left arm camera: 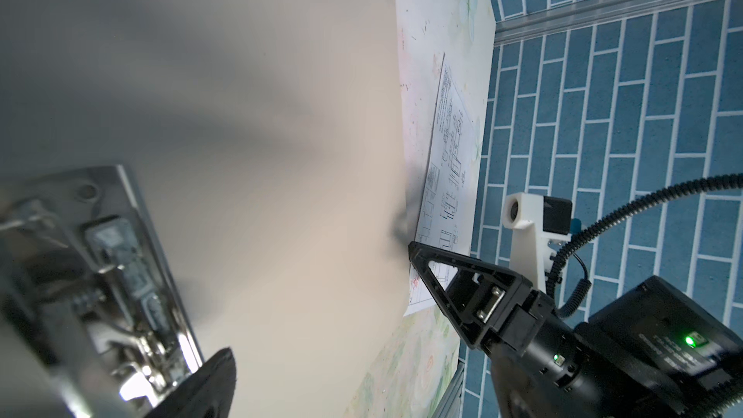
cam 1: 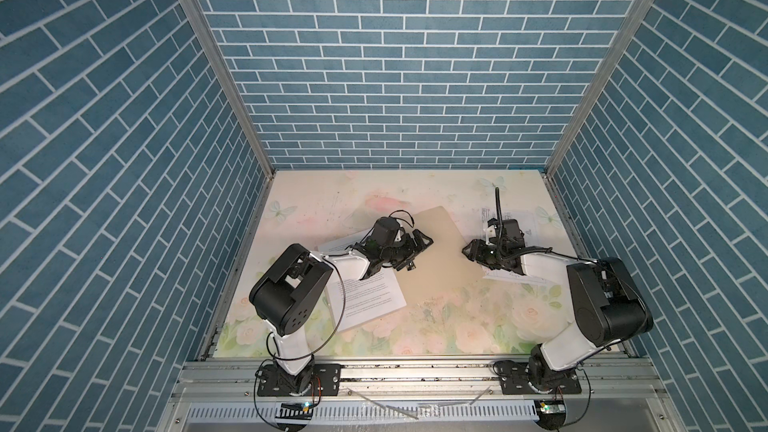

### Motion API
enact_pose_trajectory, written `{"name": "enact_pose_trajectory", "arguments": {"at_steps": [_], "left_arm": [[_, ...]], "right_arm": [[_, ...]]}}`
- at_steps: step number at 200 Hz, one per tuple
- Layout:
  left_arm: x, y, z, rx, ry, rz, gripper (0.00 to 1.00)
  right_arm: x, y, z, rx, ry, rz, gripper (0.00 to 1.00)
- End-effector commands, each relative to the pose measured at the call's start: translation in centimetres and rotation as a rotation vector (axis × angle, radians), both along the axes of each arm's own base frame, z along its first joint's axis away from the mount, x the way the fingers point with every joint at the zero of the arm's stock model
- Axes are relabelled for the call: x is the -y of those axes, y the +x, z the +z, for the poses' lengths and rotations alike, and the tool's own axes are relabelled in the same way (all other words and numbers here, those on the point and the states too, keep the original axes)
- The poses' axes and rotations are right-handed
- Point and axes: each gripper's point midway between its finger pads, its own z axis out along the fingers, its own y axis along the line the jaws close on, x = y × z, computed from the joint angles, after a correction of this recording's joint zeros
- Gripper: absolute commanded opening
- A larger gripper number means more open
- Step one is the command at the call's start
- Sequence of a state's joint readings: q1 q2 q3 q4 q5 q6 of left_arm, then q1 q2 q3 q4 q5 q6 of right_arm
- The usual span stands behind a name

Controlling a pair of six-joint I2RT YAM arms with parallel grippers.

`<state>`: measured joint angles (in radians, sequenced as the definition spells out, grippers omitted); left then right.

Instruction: Put the files into the folder

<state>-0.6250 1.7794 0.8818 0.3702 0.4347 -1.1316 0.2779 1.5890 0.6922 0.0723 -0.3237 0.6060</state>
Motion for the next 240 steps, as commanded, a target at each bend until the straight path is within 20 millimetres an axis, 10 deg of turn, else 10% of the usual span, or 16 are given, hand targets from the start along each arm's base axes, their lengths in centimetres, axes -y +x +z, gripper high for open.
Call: {"name": "enact_pose_trajectory", "arguments": {"at_steps": [1, 144, 240], "left_arm": [[-0.8, 0.8, -0.6, 0.02, 0.052, -0.016, 1.0], [-5.1, 5.8, -0.9, 0.04, 0.083, -0.037, 1.0], [-4.7, 6.8, 2.0, 0.104, 0.057, -0.079, 1.0]], "right_arm": [[-0.6, -2.1, -0.8, -0.069, 0.038, -0.013, 0.56], [-3.9, -8.3, -1.3, -0.081, 0.015, -0.045, 0.53], [-5.6, -8.4, -0.2, -0.059, 0.037, -0.017, 0.51]]}}
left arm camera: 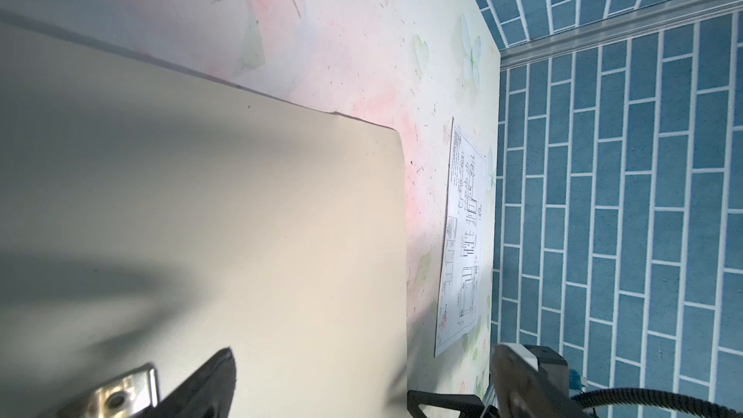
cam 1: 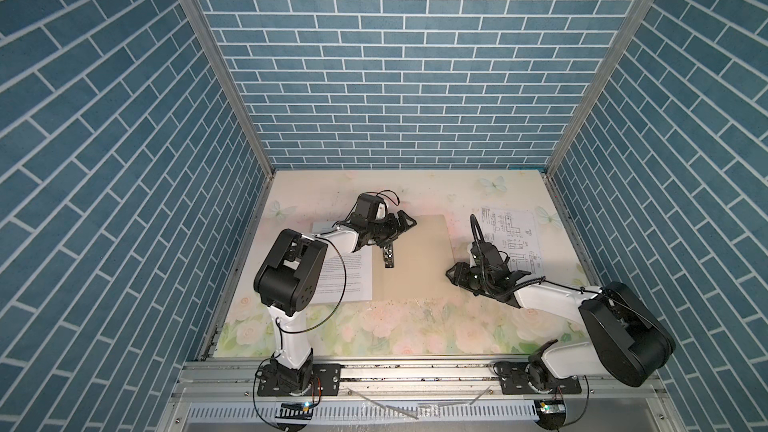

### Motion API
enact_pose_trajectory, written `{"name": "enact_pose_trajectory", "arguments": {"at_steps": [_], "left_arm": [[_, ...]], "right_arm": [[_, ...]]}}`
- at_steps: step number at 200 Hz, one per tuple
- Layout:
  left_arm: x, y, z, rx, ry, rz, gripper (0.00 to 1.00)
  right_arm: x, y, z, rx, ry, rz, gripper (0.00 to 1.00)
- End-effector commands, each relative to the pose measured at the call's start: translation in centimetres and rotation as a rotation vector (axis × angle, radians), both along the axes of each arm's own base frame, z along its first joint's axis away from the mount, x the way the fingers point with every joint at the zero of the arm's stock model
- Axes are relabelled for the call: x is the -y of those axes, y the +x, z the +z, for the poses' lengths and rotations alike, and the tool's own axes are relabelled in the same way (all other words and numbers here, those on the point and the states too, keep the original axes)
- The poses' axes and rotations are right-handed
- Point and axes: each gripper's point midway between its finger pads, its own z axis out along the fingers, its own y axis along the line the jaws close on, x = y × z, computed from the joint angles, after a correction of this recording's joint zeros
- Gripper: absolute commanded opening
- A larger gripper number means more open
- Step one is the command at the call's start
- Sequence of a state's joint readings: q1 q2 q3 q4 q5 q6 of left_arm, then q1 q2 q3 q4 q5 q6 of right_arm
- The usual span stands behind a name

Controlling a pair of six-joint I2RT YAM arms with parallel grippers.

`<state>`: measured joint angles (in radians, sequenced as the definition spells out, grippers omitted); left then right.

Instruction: Put the files into the folder

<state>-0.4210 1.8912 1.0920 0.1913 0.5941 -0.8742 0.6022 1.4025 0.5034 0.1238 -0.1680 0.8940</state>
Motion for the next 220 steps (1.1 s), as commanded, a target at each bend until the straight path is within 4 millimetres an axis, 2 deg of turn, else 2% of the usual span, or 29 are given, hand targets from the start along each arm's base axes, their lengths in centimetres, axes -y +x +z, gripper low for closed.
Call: {"name": "enact_pose_trajectory", "arguments": {"at_steps": [1, 28, 58, 82, 101, 117, 142, 193, 211, 214, 215, 216, 220], "left_arm": [[-0.2, -0.2, 1.5, 0.03, -0.001, -0.019, 1.0], [-0.6, -0.4, 2.2, 0.041, -0.003, -0.002, 1.0], [-1.0, -1.0, 3.5, 0.076, 0.029, 0.021, 1.0], [-0.8, -1.6, 4.7, 0.113, 0.073, 0.02, 1.0], [0.3, -2.3, 5.3, 0.139, 0.106, -0.002, 1.0], [2.3, -3.0, 5.6, 0.168, 0.167, -0.054, 1.0], [6.5, -4.3, 5.3, 0.22, 0.284, -0.168, 1.0], [15.8, -5.7, 2.9, 0.273, 0.468, -0.394, 1.0], [18.6, -6.3, 1.4, 0.266, 0.524, -0.462, 1.0], [19.2, -6.2, 2.1, 0.278, 0.517, -0.465, 1.0], [19.2, -6.4, 1.1, 0.264, 0.529, -0.473, 1.0], [19.6, -6.3, 1.9, 0.278, 0.519, -0.471, 1.0], [20.1, -6.3, 1.5, 0.272, 0.524, -0.481, 1.0]], "right_arm": [[0.2, -0.3, 0.0, -0.016, -0.005, -0.025, 0.51], [1.3, 0.0, 1.0, 0.021, -0.066, -0.03, 0.56], [4.0, 1.4, 3.3, 0.113, -0.155, -0.074, 0.64], [6.8, 2.6, 4.4, 0.135, -0.169, -0.121, 0.66], [9.4, 3.4, 5.0, 0.153, -0.222, -0.159, 0.69], [11.8, 3.9, 5.6, 0.167, -0.3, -0.192, 0.77], [15.4, 4.7, 6.0, 0.174, -0.363, -0.269, 0.85], [22.2, 6.9, 6.3, 0.163, -0.315, -0.429, 0.86], [24.4, 7.7, 6.5, 0.162, -0.321, -0.468, 0.87], [24.8, 7.8, 6.4, 0.159, -0.322, -0.474, 0.87], [25.0, 7.8, 6.4, 0.158, -0.323, -0.477, 0.87], [25.1, 7.9, 6.3, 0.157, -0.324, -0.481, 0.87], [25.8, 8.0, 6.2, 0.151, -0.328, -0.496, 0.87]]}}
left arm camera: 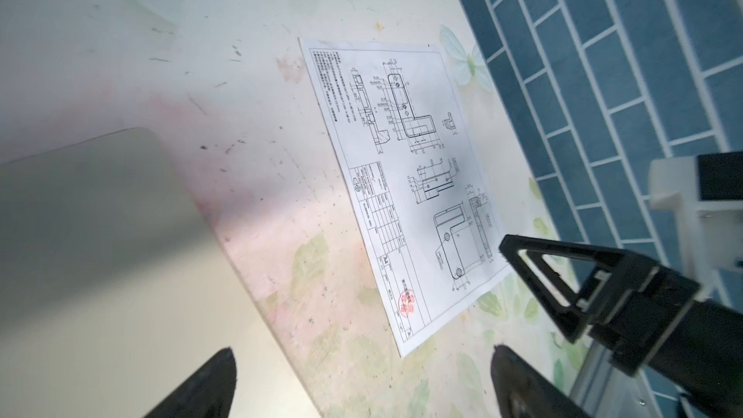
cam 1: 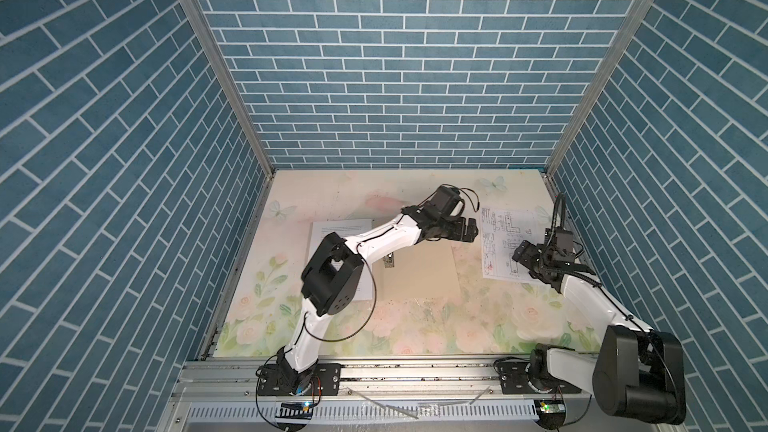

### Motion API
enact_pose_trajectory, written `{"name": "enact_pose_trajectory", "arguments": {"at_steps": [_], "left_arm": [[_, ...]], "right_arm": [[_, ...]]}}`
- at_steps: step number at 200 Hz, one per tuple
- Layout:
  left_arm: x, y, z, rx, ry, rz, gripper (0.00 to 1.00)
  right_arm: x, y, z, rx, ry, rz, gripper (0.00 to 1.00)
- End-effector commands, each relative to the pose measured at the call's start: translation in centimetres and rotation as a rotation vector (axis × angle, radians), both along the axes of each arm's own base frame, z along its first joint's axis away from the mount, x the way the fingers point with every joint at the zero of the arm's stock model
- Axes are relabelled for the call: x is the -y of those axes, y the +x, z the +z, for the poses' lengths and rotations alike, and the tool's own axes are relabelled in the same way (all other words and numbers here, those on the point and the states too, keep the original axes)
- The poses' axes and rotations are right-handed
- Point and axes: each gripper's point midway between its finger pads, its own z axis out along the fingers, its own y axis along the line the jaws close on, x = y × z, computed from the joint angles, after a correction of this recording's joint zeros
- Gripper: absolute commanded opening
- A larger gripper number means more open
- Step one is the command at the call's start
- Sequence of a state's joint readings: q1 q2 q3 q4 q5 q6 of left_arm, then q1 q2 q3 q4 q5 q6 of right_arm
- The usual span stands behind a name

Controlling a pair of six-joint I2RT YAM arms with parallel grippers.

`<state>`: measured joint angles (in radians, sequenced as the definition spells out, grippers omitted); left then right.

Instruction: Put the files into the folder

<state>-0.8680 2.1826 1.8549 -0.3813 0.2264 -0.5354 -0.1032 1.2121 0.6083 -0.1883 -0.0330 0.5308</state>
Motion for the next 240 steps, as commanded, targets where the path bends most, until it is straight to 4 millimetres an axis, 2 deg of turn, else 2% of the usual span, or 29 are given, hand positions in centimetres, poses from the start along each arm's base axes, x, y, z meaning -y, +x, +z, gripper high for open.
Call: {"name": "enact_pose_trajectory", "arguments": {"at_steps": [1, 10, 32, 71, 98, 119, 144, 158, 183, 240], "left_arm": [[1.0, -1.6, -3.0, -0.02, 0.169, -0.07, 1.0], [2.0, -1.8, -3.8, -0.027, 0.185, -0.089, 1.0], [4.2, -2.2, -5.2, -0.019, 0.213, -0.124, 1.0], [6.4, -2.6, -7.2, -0.04, 0.218, -0.147, 1.0], [6.6, -3.0, -8.8, -0.081, 0.222, -0.151, 1.0], [6.5, -3.2, -9.3, -0.093, 0.227, -0.159, 1.0], [6.7, -3.6, -9.6, -0.112, 0.211, -0.176, 1.0], [6.9, -4.0, -9.8, -0.127, 0.198, -0.187, 1.0], [6.8, -4.3, -10.3, -0.16, 0.19, -0.198, 1.0], [5.8, -4.4, -10.5, -0.205, 0.168, -0.199, 1.0]], "right_arm": [[2.1, 2.0, 1.5, 0.042, -0.019, 0.012, 0.86], [3.5, 2.2, 1.1, 0.029, -0.018, -0.027, 0.86], [5.6, 3.0, 0.5, 0.032, 0.031, -0.057, 0.87], [7.6, 4.2, -1.7, -0.01, 0.112, -0.067, 0.84], [6.6, 4.9, -3.3, -0.037, 0.21, -0.029, 0.8], [5.9, 5.1, -4.2, -0.053, 0.264, -0.015, 0.78], [5.5, 4.9, -4.5, -0.075, 0.291, -0.004, 0.77], [4.5, 4.8, -4.6, -0.084, 0.339, 0.02, 0.76], [3.2, 3.4, -5.9, -0.154, 0.387, 0.037, 0.75], [1.0, 0.8, -6.6, -0.192, 0.44, 0.052, 0.71]]}}
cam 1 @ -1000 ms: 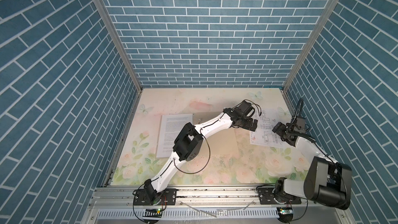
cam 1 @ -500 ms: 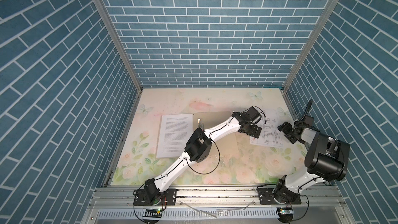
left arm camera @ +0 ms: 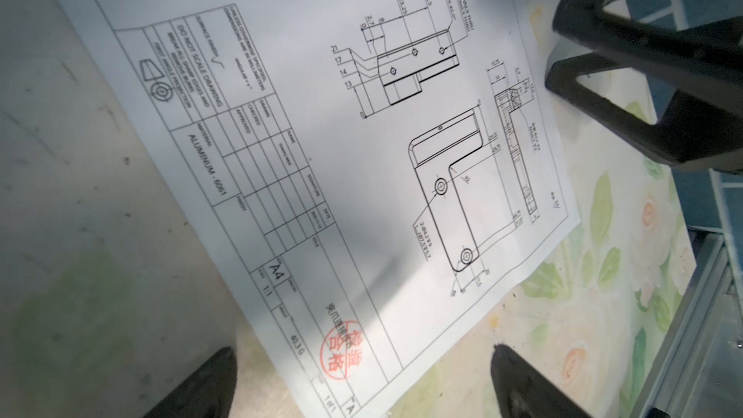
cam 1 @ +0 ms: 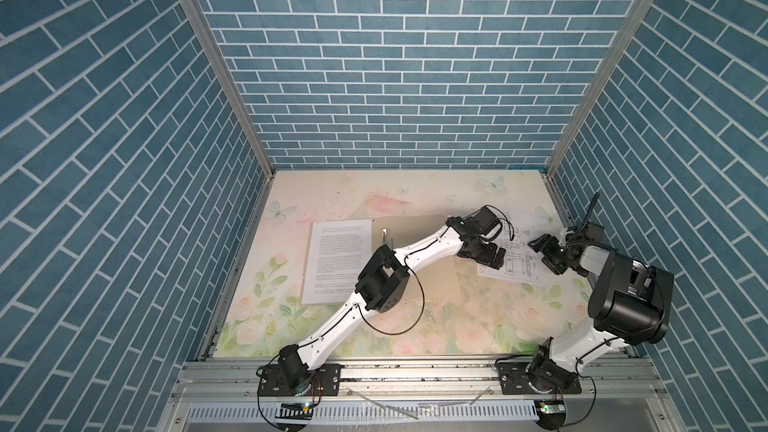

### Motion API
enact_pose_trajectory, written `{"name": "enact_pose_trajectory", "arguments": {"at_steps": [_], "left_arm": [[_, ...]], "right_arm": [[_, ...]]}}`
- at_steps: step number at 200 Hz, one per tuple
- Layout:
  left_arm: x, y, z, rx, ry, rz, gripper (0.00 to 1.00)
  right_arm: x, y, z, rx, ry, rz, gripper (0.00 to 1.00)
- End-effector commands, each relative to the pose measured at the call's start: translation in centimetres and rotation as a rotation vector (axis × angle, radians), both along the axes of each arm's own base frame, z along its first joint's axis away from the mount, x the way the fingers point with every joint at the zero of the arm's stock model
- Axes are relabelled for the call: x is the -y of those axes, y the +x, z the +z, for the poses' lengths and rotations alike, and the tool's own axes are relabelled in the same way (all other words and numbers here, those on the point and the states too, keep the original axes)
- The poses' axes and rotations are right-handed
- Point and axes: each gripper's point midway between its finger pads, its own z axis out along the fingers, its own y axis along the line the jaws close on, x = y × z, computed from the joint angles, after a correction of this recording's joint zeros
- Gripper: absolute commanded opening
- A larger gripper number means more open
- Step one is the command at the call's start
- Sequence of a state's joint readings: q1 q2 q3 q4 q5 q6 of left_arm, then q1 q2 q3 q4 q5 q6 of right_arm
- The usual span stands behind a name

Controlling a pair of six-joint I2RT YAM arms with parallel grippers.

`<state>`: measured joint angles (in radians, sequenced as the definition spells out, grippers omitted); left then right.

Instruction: Put the files into the folder

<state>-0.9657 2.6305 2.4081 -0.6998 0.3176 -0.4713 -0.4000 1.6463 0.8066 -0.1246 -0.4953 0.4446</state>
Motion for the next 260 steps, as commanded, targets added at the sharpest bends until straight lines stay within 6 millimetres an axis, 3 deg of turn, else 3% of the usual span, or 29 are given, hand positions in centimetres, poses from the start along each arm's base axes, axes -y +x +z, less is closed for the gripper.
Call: {"name": "enact_pose_trajectory", "arguments": {"at_steps": [1, 51, 68, 101, 131, 158, 204, 260], "left_arm": [[-1.5, -0.4, -1.5, -0.055, 0.037, 0.006, 1.0], [-3.1, -0.3, -1.9, -0.082, 0.057, 0.029, 0.99], [-3.7, -0.1, -1.7, -0.075, 0.066, 0.035, 1.0], [-4.7, 0.4, -0.3, -0.041, 0.082, 0.046, 1.0], [-4.4, 0.7, 0.9, -0.011, 0.059, 0.043, 1.0], [-4.1, 1.1, 0.8, 0.0, 0.061, 0.037, 1.0], [-2.7, 1.8, -0.1, -0.014, 0.043, 0.042, 1.0], [-1.5, 2.1, -1.8, -0.054, 0.023, 0.052, 1.0]], "right_arm": [[-2.7, -3.7, -2.3, -0.129, 0.08, 0.036, 0.7], [-5.8, -5.7, -1.9, -0.145, 0.152, 0.047, 0.67], [-5.9, -6.2, -1.6, -0.144, 0.143, 0.037, 0.67], [-4.2, -5.7, 0.4, -0.122, 0.019, 0.04, 0.69], [-1.4, -3.5, 2.1, -0.06, -0.123, 0.026, 0.76], [0.4, -1.1, 3.1, -0.002, -0.171, 0.009, 0.78], [2.2, 1.6, 1.6, -0.026, -0.202, 0.027, 0.8], [0.9, 2.1, -0.9, -0.086, -0.094, 0.064, 0.78]]}}
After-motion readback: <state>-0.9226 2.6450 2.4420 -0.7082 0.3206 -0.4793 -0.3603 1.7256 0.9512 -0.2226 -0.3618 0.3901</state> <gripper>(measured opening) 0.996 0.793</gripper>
